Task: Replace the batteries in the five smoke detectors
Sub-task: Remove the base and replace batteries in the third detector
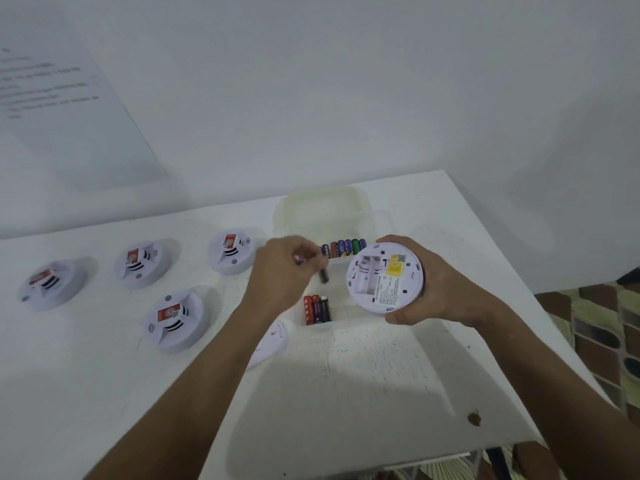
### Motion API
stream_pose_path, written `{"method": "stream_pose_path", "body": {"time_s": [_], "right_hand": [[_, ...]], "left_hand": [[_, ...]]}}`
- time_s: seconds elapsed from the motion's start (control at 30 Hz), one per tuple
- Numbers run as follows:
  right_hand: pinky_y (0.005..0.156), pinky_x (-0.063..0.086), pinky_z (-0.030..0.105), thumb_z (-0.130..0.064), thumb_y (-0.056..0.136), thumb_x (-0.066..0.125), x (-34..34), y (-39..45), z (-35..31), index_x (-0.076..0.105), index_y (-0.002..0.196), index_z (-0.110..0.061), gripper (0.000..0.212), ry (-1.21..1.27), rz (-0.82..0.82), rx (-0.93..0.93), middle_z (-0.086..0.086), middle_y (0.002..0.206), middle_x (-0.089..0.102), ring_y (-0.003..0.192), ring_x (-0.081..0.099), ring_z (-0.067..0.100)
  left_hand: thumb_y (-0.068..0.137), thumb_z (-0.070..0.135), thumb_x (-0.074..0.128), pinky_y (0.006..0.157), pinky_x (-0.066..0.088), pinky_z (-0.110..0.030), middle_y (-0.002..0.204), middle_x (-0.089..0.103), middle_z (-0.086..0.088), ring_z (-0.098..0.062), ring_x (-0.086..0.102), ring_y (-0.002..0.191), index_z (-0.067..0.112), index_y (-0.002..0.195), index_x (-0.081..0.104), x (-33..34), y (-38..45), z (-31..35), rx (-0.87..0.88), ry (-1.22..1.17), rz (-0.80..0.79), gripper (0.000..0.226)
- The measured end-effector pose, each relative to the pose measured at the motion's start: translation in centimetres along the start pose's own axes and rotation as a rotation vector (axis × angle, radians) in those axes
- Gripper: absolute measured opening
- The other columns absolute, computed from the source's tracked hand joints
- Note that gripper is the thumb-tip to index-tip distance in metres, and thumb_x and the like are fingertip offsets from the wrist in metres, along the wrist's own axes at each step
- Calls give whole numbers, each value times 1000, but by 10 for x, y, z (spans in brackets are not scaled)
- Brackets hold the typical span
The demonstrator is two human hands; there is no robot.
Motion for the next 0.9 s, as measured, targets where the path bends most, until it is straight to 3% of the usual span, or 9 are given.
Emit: {"method": "stream_pose_path", "body": {"time_s": [0.1,0.23,0.3,0.4,0.53,0.63,0.7,0.8,0.9], "right_hand": [[94,55,27,-11,56,90,-2,-1,3,47,137,-25,93,-13,-25,11,-15,128,59,122,57,12],[90,57,27,-12,57,90,-5,0,5,47,136,-33,93,-17,-49,17,-17,127,59,121,57,10],[89,58,28,-12,57,90,-5,1,6,47,136,-33,93,-25,-54,19,-18,126,59,121,57,9],[90,59,31,-11,56,91,-4,0,8,47,136,-32,93,-13,-49,19,-18,126,59,121,57,10],[87,56,23,-12,57,91,-4,-2,9,47,137,-30,93,-4,-45,24,-19,126,59,121,57,9],[89,56,23,-12,57,91,-4,-3,8,47,137,-29,92,-9,-35,25,-19,126,58,123,56,10],[89,56,23,-11,57,91,-4,-4,8,47,137,-29,93,-9,-32,23,-19,127,58,123,55,10],[90,55,23,-12,57,91,-3,-5,5,47,137,-29,93,-9,-27,25,-18,128,58,124,55,10],[89,54,22,-11,58,91,-3,-5,2,48,137,-29,92,1,-25,24,-16,129,58,123,56,9]], "left_hand": [[84,31,76,65,39,-9,92,72,11,-1,61,75,21,95,76,19,-3,-11,-2,224,-203,14],[88,34,70,76,52,-28,96,73,1,-16,65,83,20,99,76,36,2,-5,27,519,-315,19],[89,37,68,75,52,-30,95,71,-1,-19,65,84,20,100,75,41,6,-4,35,627,-368,21],[89,40,68,70,48,-28,93,69,-2,-22,67,84,19,98,74,46,10,-7,42,707,-410,23],[89,41,67,78,47,-28,113,67,-2,-21,65,96,22,120,67,49,11,-14,89,753,-392,36],[89,36,69,85,47,-28,117,68,1,-19,63,103,20,123,66,43,9,-15,124,678,-366,38],[87,31,72,90,47,-27,115,69,3,-16,62,104,19,121,68,33,8,-14,111,509,-332,36],[85,34,74,77,44,-16,101,71,10,-2,62,86,22,107,73,14,10,-13,87,283,-236,25],[87,34,71,75,44,-16,94,71,12,8,57,76,25,96,74,-6,25,-18,82,260,-58,13]]}}
Point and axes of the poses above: each hand's wrist, its own y-axis towards the middle knuckle, its own x-axis out of the palm, z = x × y, the point moved 2 cm from there along y, towards the middle knuckle
